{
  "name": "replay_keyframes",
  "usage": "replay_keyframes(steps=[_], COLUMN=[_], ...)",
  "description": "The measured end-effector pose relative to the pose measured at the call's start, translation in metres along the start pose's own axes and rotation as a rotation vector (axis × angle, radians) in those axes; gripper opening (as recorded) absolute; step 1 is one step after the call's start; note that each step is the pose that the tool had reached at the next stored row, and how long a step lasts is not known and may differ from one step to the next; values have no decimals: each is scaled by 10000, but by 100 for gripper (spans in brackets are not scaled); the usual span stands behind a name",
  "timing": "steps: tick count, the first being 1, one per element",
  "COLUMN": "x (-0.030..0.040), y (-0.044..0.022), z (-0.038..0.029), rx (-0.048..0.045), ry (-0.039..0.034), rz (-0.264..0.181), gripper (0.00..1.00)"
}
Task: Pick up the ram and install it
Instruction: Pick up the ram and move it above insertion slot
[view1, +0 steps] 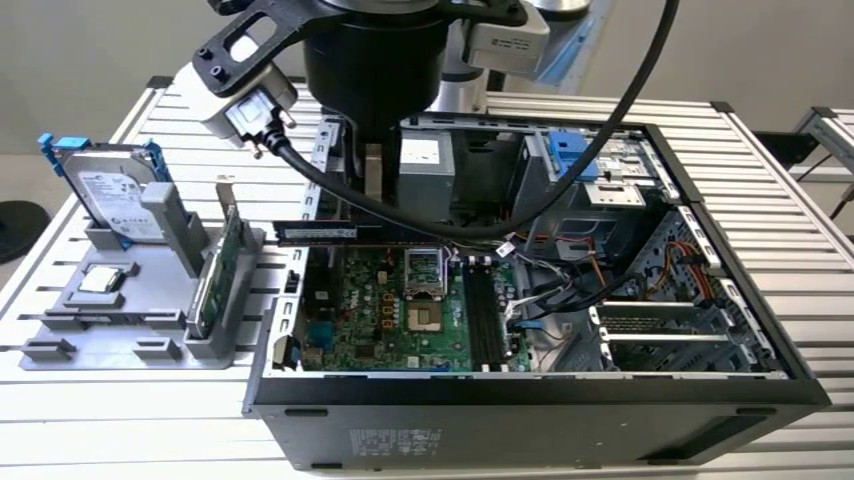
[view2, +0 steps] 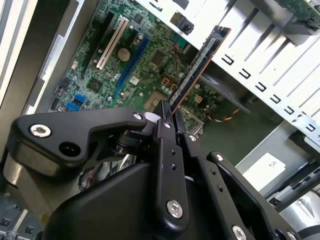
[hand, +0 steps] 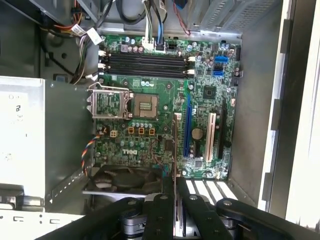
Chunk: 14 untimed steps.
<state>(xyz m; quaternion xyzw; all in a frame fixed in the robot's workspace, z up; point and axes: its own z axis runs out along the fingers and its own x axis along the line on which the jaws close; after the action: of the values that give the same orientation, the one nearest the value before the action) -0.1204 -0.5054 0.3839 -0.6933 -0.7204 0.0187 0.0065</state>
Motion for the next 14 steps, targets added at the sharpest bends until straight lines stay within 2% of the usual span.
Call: replay_keyframes(steps=[14], x=[-8], y=[200], z=[-7], rx=[13], ry=[5], rz=[0], gripper=[0])
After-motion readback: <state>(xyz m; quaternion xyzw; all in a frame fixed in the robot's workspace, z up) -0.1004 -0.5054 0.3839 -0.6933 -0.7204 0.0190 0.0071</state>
